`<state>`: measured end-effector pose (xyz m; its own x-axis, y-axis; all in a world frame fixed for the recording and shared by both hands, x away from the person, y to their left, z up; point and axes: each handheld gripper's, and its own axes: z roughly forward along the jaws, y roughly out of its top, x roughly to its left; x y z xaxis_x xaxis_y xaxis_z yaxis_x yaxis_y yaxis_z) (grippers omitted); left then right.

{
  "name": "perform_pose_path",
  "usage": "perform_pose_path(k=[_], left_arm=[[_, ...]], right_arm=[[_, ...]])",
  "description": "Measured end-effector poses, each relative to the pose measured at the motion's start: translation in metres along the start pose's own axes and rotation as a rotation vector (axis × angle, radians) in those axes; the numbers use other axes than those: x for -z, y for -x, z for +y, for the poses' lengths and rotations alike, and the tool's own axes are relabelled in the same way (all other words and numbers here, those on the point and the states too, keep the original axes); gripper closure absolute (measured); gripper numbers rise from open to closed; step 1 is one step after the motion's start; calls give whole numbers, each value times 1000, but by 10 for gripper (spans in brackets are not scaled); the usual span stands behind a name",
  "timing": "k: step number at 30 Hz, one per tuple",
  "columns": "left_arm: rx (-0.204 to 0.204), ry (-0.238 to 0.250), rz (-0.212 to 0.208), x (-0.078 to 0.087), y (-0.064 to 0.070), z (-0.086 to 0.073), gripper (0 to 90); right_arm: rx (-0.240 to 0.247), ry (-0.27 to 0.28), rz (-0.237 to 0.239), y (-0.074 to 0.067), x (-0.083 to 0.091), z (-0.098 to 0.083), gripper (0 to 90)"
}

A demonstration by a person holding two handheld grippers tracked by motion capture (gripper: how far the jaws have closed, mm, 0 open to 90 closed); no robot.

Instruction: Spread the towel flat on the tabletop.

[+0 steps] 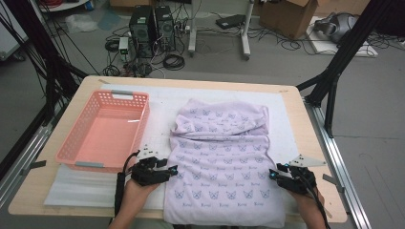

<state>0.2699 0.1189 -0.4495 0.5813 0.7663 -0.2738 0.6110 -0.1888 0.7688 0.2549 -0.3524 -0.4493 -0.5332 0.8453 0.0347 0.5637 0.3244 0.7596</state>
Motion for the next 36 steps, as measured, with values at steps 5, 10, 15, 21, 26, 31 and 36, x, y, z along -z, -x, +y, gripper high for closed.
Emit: perform_pose_path(k=[5,10,15,21,26,31,36], left_arm=[[-13,22,49,0,9,-7,449],[-139,-10,73,4,15,-11,708],[-75,-11,38,13,10,-17,865],[-64,9,52,22,19,-26,868],[-48,32,56,34,26,-33,869],[-40,48,32,53,35,-40,870],[-40,72,19,68,36,-47,869]], right_arm=[[-9,-12,-4,-3,6,-5,620],[-61,-8,58,0,9,-8,867],[-35,-1,47,-4,12,-11,874],[24,-13,50,-10,24,-19,877],[42,-20,78,-14,37,-26,878],[59,18,107,-19,56,-28,880],[67,44,134,-26,71,-28,880]])
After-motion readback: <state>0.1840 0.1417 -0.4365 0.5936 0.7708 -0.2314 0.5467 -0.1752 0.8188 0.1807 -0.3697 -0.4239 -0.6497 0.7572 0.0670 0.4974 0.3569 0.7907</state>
